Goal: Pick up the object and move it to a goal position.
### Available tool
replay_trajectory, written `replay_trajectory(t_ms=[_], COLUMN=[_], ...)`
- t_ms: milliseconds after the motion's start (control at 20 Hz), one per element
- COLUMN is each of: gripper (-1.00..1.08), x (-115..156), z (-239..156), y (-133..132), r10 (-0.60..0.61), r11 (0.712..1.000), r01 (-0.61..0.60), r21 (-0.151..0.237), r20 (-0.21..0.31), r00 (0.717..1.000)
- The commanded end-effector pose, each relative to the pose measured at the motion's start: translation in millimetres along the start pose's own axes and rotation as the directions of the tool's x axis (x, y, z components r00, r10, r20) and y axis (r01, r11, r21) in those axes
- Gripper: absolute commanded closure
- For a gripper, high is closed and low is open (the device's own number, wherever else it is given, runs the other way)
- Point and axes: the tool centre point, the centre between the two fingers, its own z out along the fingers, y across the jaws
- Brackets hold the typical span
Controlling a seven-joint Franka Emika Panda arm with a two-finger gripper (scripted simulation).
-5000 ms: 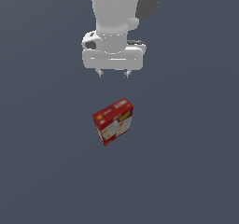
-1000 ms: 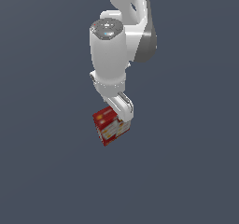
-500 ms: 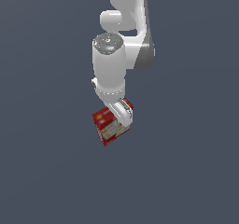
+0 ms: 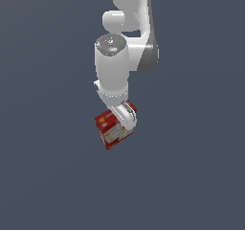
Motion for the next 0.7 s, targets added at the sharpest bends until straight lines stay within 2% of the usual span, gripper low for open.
replay_trajectory(t_ms=[0,350,650], gripper=[1.08,1.08,1.08], x=[0,2,7], z=[0,-5,-15], y=[0,15,50], r10=[0.000,0.000,0.000], r11=[1.000,1.000,1.000], r01=[0.000,0.000,0.000], r21=[0.000,0.000,0.001], r20=[0.000,0.000,0.001], r00=[1.000,1.000,1.000])
